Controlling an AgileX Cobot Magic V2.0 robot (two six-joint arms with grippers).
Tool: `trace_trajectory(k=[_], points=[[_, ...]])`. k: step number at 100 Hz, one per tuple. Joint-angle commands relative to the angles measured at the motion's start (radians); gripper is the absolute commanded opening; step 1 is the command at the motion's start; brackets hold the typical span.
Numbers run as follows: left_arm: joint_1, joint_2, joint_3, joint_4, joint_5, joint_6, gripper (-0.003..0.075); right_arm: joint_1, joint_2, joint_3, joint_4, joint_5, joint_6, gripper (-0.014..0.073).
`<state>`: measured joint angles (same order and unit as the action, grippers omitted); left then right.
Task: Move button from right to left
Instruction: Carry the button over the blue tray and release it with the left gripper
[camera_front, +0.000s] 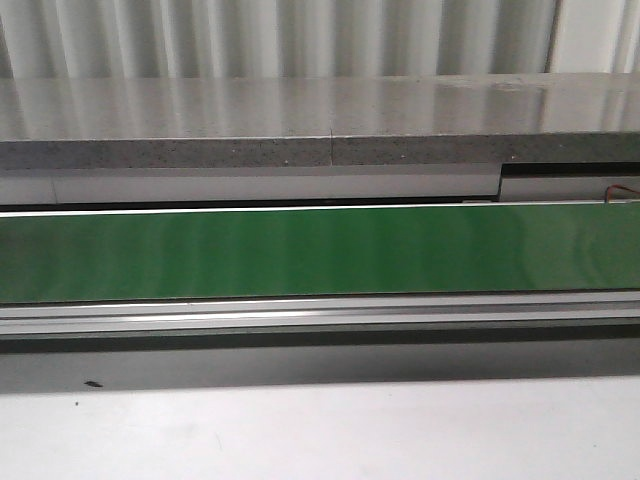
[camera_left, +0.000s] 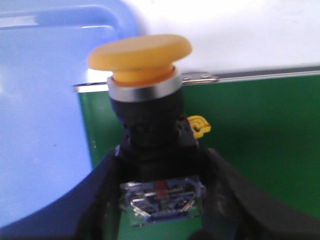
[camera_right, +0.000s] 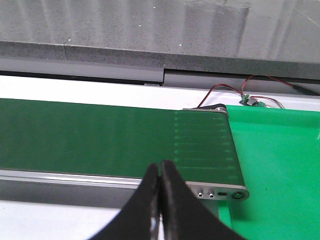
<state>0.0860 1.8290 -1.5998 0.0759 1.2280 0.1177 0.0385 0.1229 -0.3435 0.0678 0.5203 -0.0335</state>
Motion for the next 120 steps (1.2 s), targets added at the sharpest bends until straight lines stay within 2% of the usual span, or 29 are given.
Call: trace_trajectory(k=[1,9,37,56,102,111,120], points=[[0.056,-0.058,-0.032,0.0,0.034,0.081,0.0,-0.001,0.008,-0.025,-0.011,-0.084,-0.009,-0.0068],[0.105,-0.057,-0.032,-0.007,0.03,0.157,0.0,-0.001,0.008,-0.025,-0.011,-0.084,-0.009,-0.0068],[0.245,0.003,-0.032,-0.007,0.03,0.279,0.0,-0.001,0.008,-0.025,-0.011,-0.084,-0.009,-0.0068],[0.314,0.068,-0.032,-0.012,0.028,0.281,0.0,-0.001,0.008,-0.025,-0.011,-0.084,-0.009,-0.0068],[0.337,0.243,-0.032,-0.007,-0.019,0.284,0.0002,-0.001,0.008,-0.025,-0.011,-0.084,-0.009,-0.0068],[0.337,0.26,-0.032,-0.007,-0.019,0.301,0.0056,-0.001,0.008,-0.025,-0.011,-0.084,-0.009,-0.0068],[0.337,0.262,-0.032,-0.007,-0.021,0.305,0.0186,-0.001,0.008,-0.025,-0.011,-0.084,-0.009,-0.0068]])
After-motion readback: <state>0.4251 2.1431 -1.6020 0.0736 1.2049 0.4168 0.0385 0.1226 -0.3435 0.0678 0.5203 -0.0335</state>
